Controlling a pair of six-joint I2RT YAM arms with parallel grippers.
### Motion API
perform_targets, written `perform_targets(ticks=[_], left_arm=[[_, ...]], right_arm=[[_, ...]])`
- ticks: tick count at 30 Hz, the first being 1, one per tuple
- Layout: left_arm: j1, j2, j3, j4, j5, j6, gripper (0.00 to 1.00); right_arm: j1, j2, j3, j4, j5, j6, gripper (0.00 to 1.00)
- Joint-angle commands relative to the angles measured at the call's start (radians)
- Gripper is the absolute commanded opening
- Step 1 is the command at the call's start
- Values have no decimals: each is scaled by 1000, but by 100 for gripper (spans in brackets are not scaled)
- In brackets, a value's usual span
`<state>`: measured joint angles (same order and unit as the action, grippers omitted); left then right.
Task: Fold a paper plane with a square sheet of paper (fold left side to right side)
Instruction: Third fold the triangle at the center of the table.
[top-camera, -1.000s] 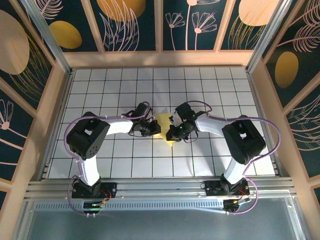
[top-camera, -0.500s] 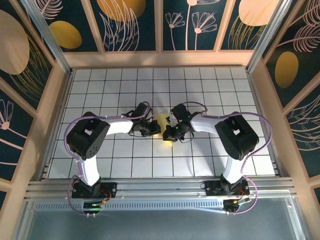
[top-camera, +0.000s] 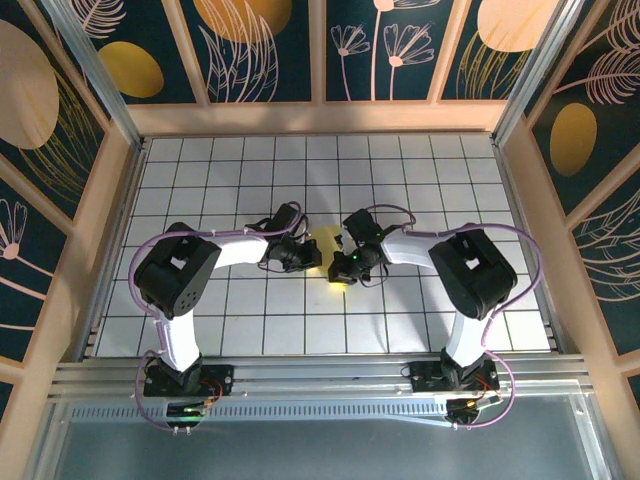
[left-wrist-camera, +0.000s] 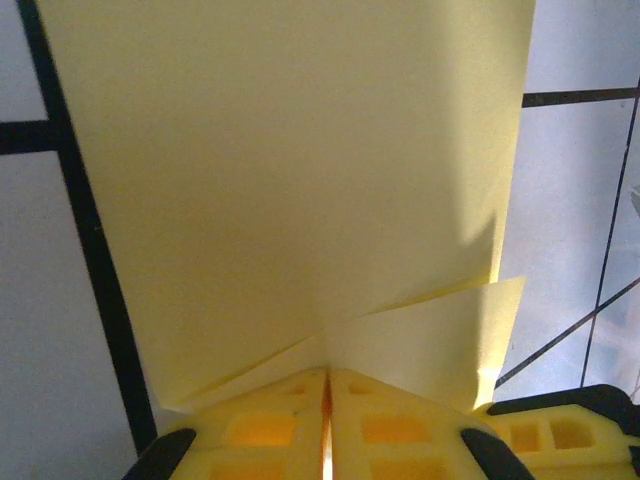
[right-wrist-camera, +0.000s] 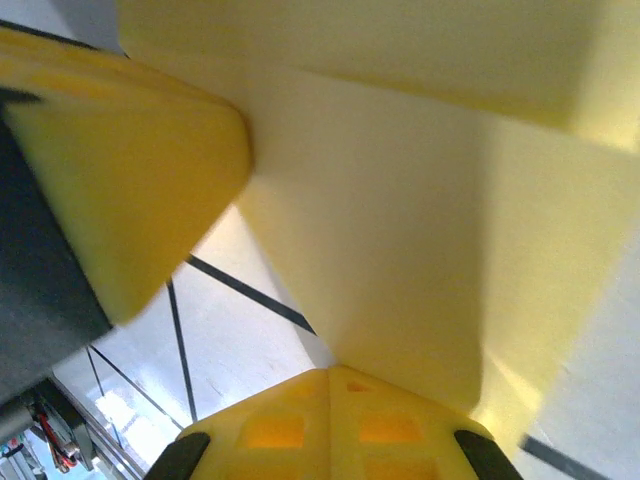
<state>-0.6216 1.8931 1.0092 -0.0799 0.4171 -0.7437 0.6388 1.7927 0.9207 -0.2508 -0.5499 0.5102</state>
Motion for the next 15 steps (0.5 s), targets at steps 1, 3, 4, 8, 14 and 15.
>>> perform_targets(ticks=[1, 3, 4, 8, 14, 15], left_arm=[[7, 39, 10, -86, -96, 38, 10], [7, 43, 11, -92, -106, 43, 9], [7, 44, 11, -93, -109, 44, 9], [7, 46, 15, -98, -115, 50, 9], [7, 46, 17, -100, -117, 52, 9], [8, 46, 17, -99, -116, 52, 9]], right_arm=[[-21, -42, -58, -88, 35, 23, 0], [-30, -60, -80, -91, 38, 26, 0], [-36, -68, -91, -95, 36, 27, 0], [-53, -97, -128, -111, 38, 24, 0], [-87, -157, -186, -133, 46, 15, 0], [-86, -167, -189, -140, 46, 9, 0]])
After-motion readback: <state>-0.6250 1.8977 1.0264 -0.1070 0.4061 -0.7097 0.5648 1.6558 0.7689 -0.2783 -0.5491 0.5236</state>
